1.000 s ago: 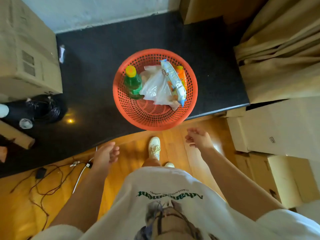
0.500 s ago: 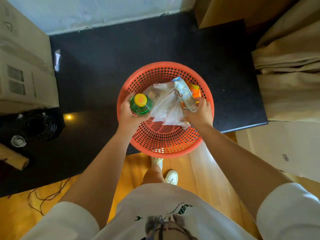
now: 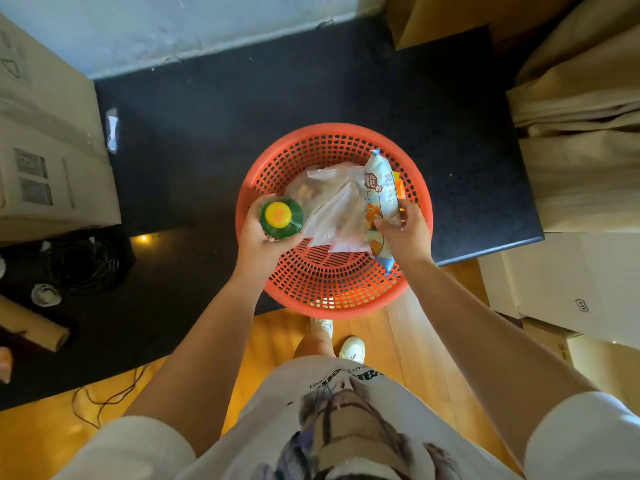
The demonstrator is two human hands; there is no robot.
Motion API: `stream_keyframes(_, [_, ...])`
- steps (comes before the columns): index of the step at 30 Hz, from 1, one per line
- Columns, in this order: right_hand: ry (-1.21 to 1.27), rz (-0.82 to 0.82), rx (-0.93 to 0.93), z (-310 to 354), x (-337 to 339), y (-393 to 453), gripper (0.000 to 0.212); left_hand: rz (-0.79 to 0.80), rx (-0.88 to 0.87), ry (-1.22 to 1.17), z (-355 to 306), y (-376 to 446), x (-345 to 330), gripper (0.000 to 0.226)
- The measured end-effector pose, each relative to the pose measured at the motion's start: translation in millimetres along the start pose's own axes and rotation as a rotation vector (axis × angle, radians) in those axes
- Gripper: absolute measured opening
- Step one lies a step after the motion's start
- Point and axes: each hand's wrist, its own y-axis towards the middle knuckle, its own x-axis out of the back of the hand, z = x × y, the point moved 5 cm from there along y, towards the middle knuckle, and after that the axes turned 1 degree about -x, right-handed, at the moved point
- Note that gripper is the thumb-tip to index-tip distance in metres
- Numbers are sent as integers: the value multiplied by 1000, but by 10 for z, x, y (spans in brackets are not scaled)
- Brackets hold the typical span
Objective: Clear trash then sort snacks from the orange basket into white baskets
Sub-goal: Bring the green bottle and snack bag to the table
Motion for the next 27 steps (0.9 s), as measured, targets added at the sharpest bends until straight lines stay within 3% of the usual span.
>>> stream_keyframes(5, [550,215,-69,-108,203,-504,31,-72,-23,2,-102,-208,83,59])
stream_keyframes(9, [871,359,-56,-268,455,-987,40,-46,-95,-58,-351,-494,211,47])
stream_keyframes(14, [1150,189,-95,-721,805,-1510,38,249,-218,-102,-759,-858,-14,46])
stream_keyframes(18, [1256,61,-88,-1156,1044,-2012,40,521,-259,-120,-928,-1190,-643,44])
stream_keyframes(20, [1296,-41,-54,-1407,1149,-2306,44,639,-249,-110,-948,-1450,-1016,32])
stream_keyframes(27, [1483,-434,28,-2455,1270,-3782,57,1157,-265,62,-652,-3095,-2005,44])
